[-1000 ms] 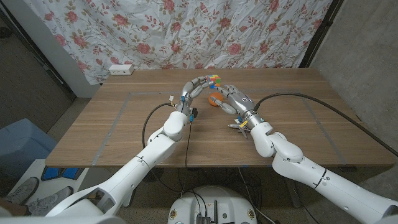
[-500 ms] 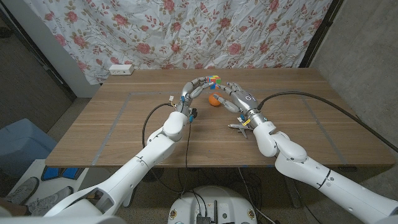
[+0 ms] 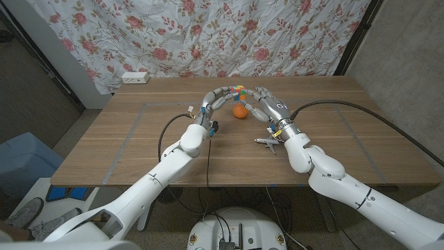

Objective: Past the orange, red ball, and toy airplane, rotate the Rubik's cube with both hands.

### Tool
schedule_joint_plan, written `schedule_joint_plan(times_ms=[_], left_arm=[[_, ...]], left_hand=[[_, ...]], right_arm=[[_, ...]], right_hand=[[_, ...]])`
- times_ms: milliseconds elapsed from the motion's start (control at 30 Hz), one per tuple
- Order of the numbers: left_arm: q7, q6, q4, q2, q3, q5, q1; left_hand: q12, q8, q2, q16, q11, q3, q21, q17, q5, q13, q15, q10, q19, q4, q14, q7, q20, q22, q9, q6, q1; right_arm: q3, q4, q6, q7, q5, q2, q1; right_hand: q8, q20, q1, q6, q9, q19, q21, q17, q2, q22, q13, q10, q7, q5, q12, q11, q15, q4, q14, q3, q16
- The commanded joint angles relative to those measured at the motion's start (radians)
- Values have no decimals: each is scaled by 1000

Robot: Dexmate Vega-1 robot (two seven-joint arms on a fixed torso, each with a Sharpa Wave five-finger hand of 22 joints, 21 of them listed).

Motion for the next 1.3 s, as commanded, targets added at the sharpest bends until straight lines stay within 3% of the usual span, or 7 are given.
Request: schedule_joint_plan(times_ms=[33, 500, 767, 1000, 1300], left_arm=[[-17, 38, -46, 55, 3, 41, -1], [-66, 66, -79, 131, 15, 112, -19], [-94, 77, -100, 176, 21, 164, -29], [-120, 94, -128, 217, 13, 189, -23], [-178, 100, -156, 285, 29, 269, -45]], left_hand=[[-1, 1, 11, 0, 1, 1, 2, 3, 7, 5, -104, 5, 1, 6, 2, 35, 8, 6, 3, 29, 1], [-5, -7, 18, -2, 2, 3, 2, 3, 7, 8, -98, -5, -1, 6, -2, 39, 16, 6, 4, 22, 0], [-8, -15, 23, -4, 4, 4, 2, 3, 7, 9, -95, -17, -3, 8, -7, 40, 16, 6, 5, 9, -3], [-2, -12, 21, -4, 3, 5, 2, 1, 6, 11, -98, -3, -3, 4, -4, 40, 13, 6, 5, 24, -1], [-4, -17, 23, -4, 3, 5, 2, 2, 5, 13, -95, -6, -5, 4, -5, 42, 16, 6, 6, 21, -1]], right_arm=[[46, 19, 74, -45, 104, 14, -14], [100, 41, 144, -81, 217, 18, -35], [123, 93, 242, -75, 306, 16, -25], [144, 139, 279, -86, 408, 61, -29], [158, 166, 307, -56, 479, 64, -15]], right_hand=[[-1, -1, 5, 5, 0, 4, 6, 3, 18, 2, 5, 10, -2, 6, 7, 1, 4, -2, 4, 7, 7], [-3, 1, 2, 3, 0, 4, 6, 4, 11, 2, 5, 8, -2, 5, 6, 1, 3, -2, -4, 5, 5], [-5, 4, -2, -2, -1, 8, 7, 5, 3, 2, 5, 6, -2, 4, 4, -5, 7, -2, 4, 1, 8], [-8, 2, -5, -10, -1, 5, 5, 5, -5, 2, 5, 6, -2, 3, 5, -13, 2, -2, 11, -3, 11], [-8, 0, -7, -13, -1, 5, 5, 5, -6, 2, 5, 12, -2, 2, 7, -14, 2, -1, 15, -5, 13]])
